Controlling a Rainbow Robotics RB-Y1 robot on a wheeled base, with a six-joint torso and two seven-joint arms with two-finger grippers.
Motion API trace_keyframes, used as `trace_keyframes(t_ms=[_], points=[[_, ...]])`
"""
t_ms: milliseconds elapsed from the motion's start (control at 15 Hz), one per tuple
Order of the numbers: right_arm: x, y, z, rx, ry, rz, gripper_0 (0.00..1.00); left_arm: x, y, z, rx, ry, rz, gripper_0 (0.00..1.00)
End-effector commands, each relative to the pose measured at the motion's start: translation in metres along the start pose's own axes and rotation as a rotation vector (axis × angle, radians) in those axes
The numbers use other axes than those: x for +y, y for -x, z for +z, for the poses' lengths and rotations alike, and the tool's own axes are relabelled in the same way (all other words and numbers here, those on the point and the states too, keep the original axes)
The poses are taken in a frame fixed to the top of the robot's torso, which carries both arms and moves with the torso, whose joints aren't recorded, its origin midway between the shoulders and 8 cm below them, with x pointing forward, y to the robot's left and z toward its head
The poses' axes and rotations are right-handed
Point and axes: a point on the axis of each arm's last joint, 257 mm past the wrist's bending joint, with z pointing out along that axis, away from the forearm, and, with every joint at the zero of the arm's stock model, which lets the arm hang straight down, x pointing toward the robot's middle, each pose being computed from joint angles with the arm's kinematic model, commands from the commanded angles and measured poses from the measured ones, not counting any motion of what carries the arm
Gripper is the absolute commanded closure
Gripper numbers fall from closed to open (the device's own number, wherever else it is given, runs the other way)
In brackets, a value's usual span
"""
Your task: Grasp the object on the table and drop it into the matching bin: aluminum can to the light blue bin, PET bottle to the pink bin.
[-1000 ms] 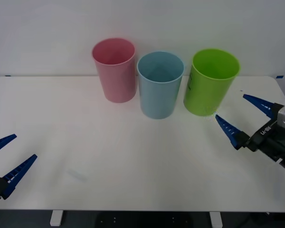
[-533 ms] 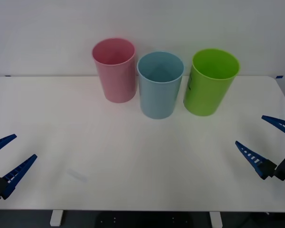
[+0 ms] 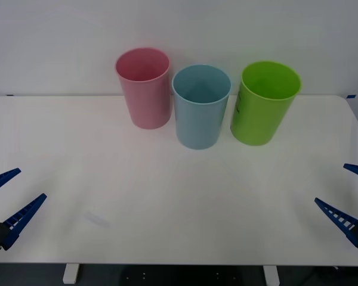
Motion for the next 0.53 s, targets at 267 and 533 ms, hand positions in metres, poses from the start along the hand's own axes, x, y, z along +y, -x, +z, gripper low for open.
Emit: trace_keyframes(t_ms=[267,533], points=[[0.001,-0.020,-0.003,0.041,-0.003,0.029,0.00,0.000,0.000,0.000,0.000,0.000,0.000,0.00],[0.001,-0.020,-0.003,0.041,-0.003,0.029,0.00,0.000,0.000,0.000,0.000,0.000,0.000,0.00]])
